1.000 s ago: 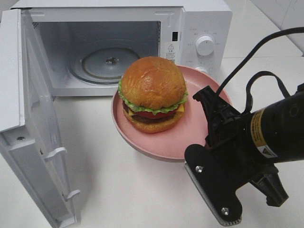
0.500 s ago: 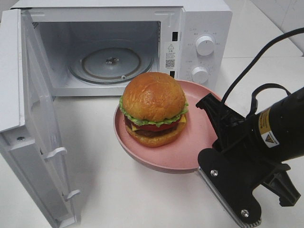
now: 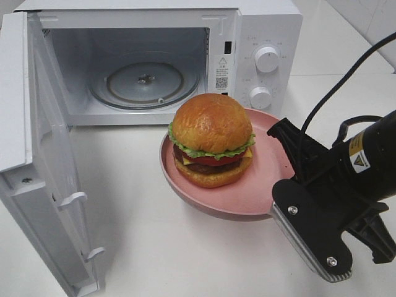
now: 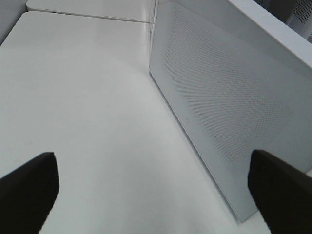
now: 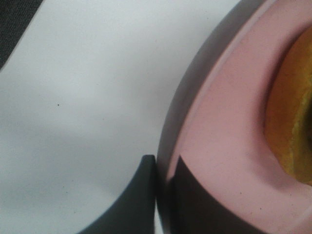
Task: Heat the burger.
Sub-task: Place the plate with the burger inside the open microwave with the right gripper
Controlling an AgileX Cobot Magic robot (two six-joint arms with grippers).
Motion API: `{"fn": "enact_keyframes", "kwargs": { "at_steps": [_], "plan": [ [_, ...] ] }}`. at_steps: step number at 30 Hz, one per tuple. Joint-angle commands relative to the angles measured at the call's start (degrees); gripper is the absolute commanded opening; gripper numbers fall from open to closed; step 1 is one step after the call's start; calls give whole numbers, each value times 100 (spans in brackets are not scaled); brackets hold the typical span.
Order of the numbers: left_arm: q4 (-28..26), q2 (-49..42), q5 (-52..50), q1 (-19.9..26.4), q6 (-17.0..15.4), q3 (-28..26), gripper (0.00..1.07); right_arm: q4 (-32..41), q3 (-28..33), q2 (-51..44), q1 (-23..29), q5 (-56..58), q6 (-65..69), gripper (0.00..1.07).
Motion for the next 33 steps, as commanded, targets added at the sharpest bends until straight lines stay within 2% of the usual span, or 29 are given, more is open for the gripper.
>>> {"fn": "enact_keyframes", "kwargs": {
  "at_steps": [1,5,21,33],
  "plan": [
    [-17,-80,-52,0,11,17,98,-23,-29,-69,-40,-304,-63,0],
    [-17,-80,-52,0,11,17,98,-332,-29,-69,-40,-332,155,0],
    [-17,-80,-52,0,11,17,98,-413,-52,29,-17,-447,338,0],
    [-17,-80,-52,0,11,17,98,-441,-676,808,69,-602,504,0]
  ]
}}
